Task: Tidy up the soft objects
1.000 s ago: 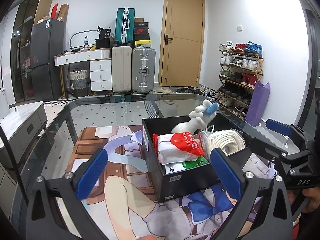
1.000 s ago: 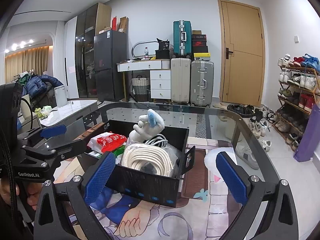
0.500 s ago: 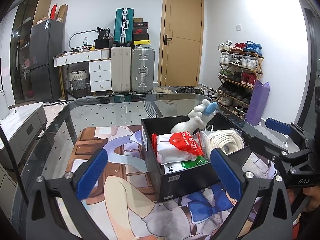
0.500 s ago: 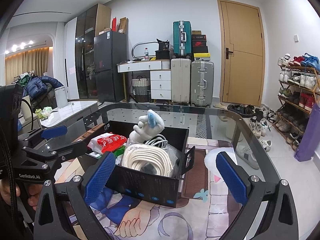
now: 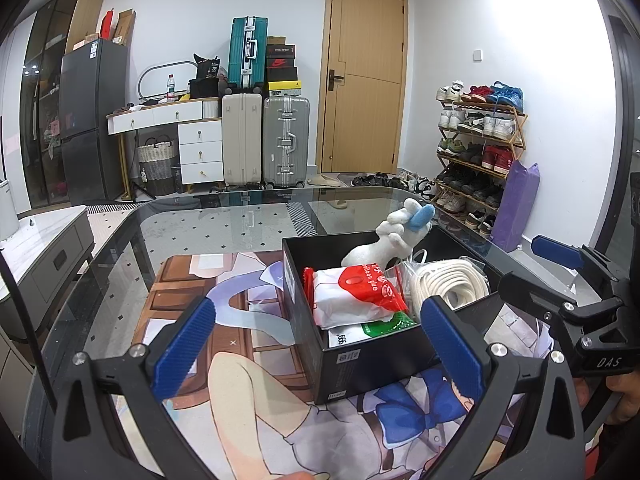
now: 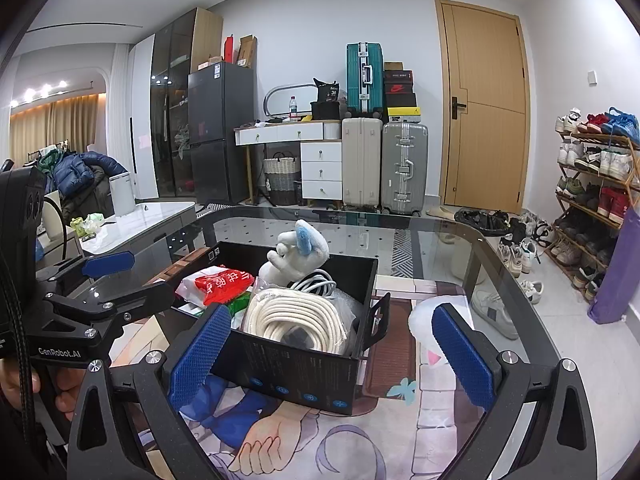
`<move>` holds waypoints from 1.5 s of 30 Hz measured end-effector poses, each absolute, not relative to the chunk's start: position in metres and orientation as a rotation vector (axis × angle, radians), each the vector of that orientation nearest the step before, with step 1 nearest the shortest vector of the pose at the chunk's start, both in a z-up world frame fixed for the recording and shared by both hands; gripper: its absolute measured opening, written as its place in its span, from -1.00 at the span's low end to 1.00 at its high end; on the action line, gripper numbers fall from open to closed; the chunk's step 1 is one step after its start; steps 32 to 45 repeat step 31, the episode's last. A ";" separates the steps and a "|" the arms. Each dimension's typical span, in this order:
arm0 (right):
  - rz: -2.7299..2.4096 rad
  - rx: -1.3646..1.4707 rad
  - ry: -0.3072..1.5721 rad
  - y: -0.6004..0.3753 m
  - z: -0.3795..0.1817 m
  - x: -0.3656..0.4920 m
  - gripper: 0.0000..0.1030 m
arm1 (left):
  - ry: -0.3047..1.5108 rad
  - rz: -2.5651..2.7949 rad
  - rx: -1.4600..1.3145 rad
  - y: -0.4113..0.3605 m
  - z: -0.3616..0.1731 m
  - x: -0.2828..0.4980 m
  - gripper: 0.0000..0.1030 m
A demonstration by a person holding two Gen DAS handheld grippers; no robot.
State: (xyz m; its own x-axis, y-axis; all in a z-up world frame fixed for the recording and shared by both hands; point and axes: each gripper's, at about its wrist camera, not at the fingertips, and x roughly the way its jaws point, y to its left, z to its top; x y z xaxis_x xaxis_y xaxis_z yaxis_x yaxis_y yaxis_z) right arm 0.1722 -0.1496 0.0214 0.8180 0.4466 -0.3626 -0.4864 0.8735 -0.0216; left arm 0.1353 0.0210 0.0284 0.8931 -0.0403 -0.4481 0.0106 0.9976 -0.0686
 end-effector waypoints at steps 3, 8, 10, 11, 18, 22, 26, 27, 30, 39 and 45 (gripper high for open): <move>0.499 -0.114 0.357 -0.150 0.021 0.172 0.99 | 0.466 -0.026 -0.066 0.021 0.028 0.135 1.00; 0.499 -0.116 0.357 -0.150 0.021 0.172 0.99 | 0.466 -0.027 -0.065 0.021 0.028 0.135 1.00; 0.499 -0.118 0.358 -0.150 0.021 0.172 0.99 | 0.465 -0.026 -0.065 0.021 0.028 0.135 1.00; 0.499 -0.116 0.357 -0.150 0.021 0.172 0.99 | 0.465 -0.026 -0.065 0.021 0.028 0.135 1.00; 0.498 -0.112 0.355 -0.150 0.022 0.173 0.99 | 0.464 -0.027 -0.065 0.021 0.028 0.135 1.00; 0.498 -0.114 0.355 -0.150 0.022 0.173 0.99 | 0.466 -0.030 -0.065 0.020 0.028 0.135 1.00; 0.498 -0.110 0.354 -0.150 0.022 0.173 0.99 | 0.460 -0.044 -0.059 0.019 0.030 0.133 1.00; 0.497 -0.111 0.354 -0.150 0.022 0.173 0.99 | 0.458 -0.047 -0.056 0.018 0.031 0.132 1.00; 0.497 -0.111 0.354 -0.150 0.022 0.173 0.99 | 0.453 -0.042 -0.051 0.017 0.032 0.131 1.00; 0.497 -0.111 0.353 -0.150 0.022 0.173 0.99 | 0.453 -0.041 -0.052 0.017 0.032 0.131 1.00; 0.497 -0.111 0.353 -0.150 0.022 0.173 0.99 | 0.453 -0.041 -0.052 0.017 0.032 0.131 1.00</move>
